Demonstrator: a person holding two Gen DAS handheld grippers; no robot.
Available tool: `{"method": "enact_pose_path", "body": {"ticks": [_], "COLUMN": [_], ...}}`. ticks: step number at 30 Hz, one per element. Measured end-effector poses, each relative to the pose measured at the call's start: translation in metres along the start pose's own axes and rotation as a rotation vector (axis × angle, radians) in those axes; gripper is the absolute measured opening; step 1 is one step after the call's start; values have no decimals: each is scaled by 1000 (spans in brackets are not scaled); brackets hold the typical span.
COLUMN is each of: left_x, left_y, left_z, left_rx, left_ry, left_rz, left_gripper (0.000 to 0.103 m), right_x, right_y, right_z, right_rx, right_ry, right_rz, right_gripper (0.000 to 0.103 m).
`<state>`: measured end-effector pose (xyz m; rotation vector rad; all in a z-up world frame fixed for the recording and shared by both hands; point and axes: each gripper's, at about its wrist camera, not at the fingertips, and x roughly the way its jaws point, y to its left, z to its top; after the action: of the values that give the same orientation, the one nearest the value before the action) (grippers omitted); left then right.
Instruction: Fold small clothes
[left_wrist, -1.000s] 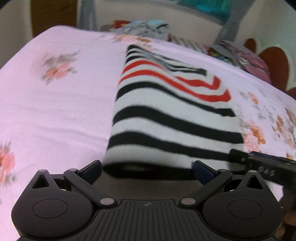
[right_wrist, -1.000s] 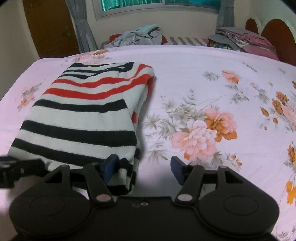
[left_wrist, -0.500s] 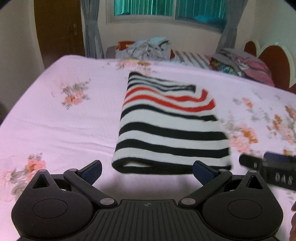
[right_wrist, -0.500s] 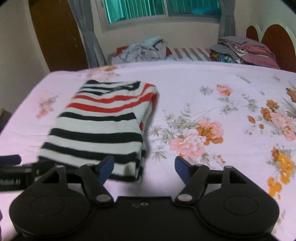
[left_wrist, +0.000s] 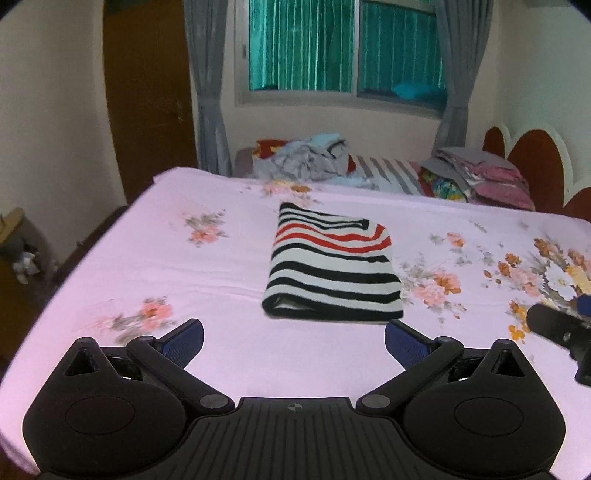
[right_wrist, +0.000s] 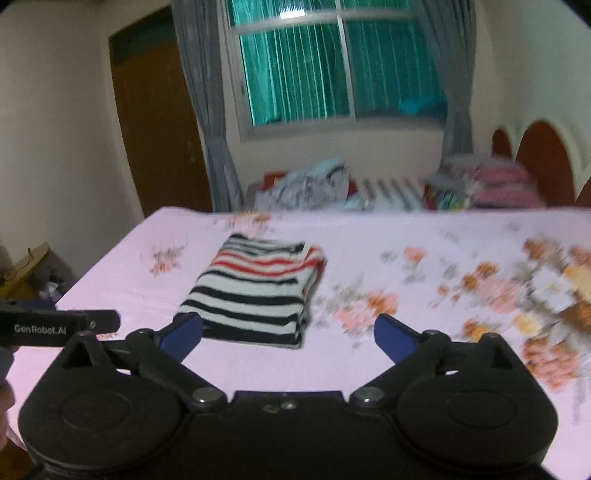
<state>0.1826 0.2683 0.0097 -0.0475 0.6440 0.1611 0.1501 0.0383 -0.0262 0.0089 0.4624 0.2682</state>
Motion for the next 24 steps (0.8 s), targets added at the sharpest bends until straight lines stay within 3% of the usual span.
{"method": "enact_pose_path", "body": {"ticks": [11,24], "left_x": [-97,-122], "left_y": [5,0], "left_z": [-30,-39], "left_rx": [-22,-52], "left_ry": [-61,-81], "left_rz": [37,51], "left_gripper": [103,103], "right_x": [-86,-105], "right_y": [9,8], "right_z": [-10,-20], "right_rx": [-7,-14], "right_ry": [-104,-122], "right_rz": [-37,-32], "right_gripper": [103,103]}}
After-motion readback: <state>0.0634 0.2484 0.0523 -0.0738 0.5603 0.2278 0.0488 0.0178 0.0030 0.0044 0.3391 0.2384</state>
